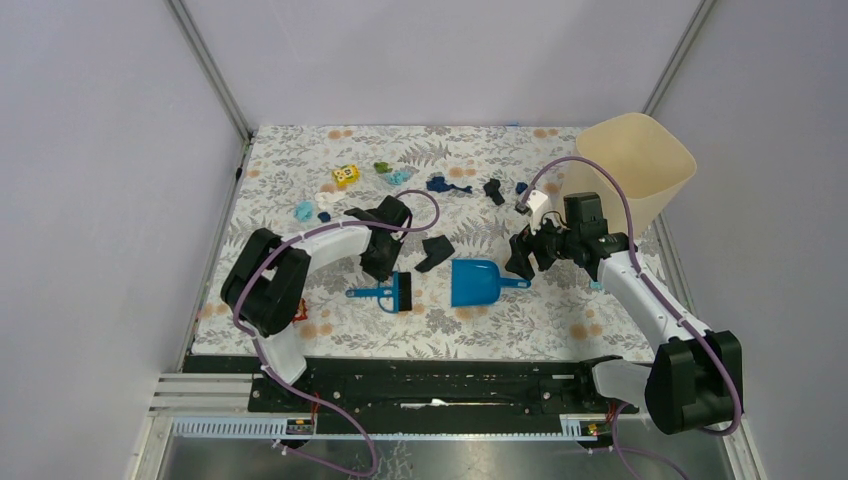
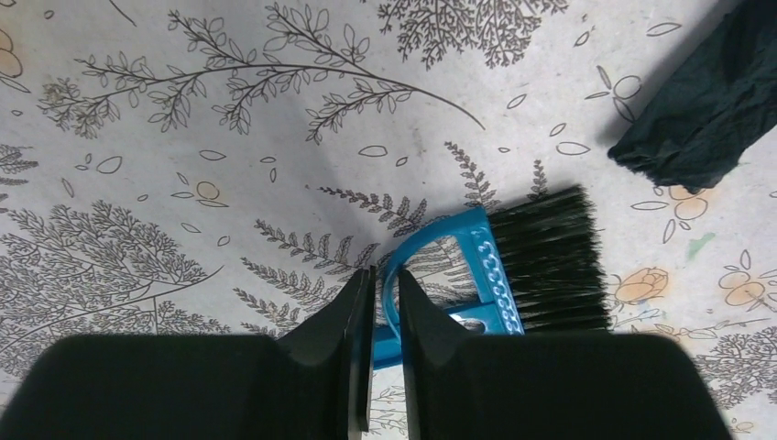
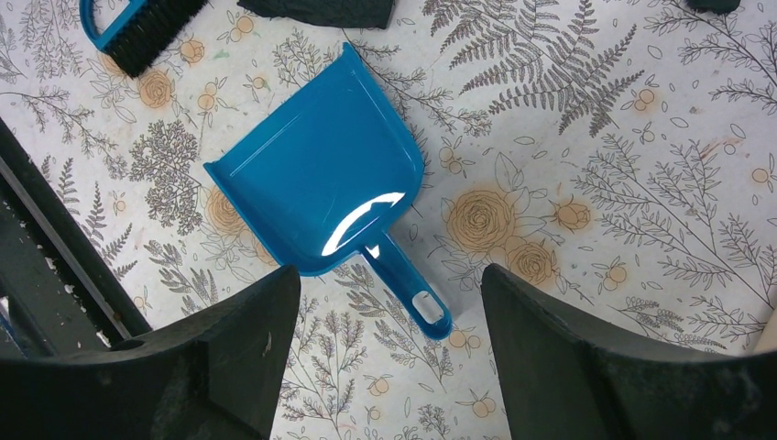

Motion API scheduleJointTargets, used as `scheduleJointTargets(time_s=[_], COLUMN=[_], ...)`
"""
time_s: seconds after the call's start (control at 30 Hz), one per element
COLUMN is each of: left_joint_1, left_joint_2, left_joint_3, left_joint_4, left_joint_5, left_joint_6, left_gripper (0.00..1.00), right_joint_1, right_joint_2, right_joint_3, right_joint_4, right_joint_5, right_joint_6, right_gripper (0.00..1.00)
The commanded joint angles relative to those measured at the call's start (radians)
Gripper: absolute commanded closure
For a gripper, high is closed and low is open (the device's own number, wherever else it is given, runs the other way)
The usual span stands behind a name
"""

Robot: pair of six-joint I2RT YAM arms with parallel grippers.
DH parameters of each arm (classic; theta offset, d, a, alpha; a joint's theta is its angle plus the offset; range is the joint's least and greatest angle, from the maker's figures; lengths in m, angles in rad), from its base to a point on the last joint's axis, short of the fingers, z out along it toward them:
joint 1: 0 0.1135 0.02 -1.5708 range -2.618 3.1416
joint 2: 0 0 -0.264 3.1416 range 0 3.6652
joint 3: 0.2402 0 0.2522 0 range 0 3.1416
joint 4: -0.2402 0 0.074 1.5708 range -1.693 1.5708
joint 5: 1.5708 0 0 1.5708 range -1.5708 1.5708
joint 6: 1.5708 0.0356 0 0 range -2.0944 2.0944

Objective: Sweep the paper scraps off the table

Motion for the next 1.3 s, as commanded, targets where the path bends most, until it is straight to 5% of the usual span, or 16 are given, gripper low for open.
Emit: scheduleJointTargets(time_s=[0.0,0.17,0.47,0.7,1.1,1.27], left_joint_1=[0.003,0.003,-0.078,-0.177,-0.266,-0.284], left_joint_2=[0.019,-0.003,-0.247,-0.318,-0.272,-0.248], left_joint_3=[-0.010,-0.031,-0.035,0.012,0.062,0.088], left_joint_4=[0.034,0.063,0.133,0.186,0.359,0.397], left_joint_5=[0.048,0.043,0.115,0.206,0.252,0.261], left_joint_6=[0.017,0.019,0.052,0.029,-0.120,-0.172], left_gripper=[0.84,1.00,1.00,1.00,1.00,1.00], right_joint_1=[-0.005,-0.004,-0.005,-0.005,-0.005,-0.005], right_joint_2=[0.002,0.009,0.046,0.113,0.057,0.069], right_joint_3=[0.014,0.014,0.033,0.056,-0.053,-0.061], right_joint_4=[-0.007,-0.006,-0.011,0.010,0.289,0.307], right_joint_5=[-0.024,-0.026,-0.110,-0.327,-0.477,-0.471], right_joint_6=[-0.014,-0.011,0.063,0.257,0.563,0.583], right_gripper=[0.21,0.21,0.17,0.13,0.07,0.16])
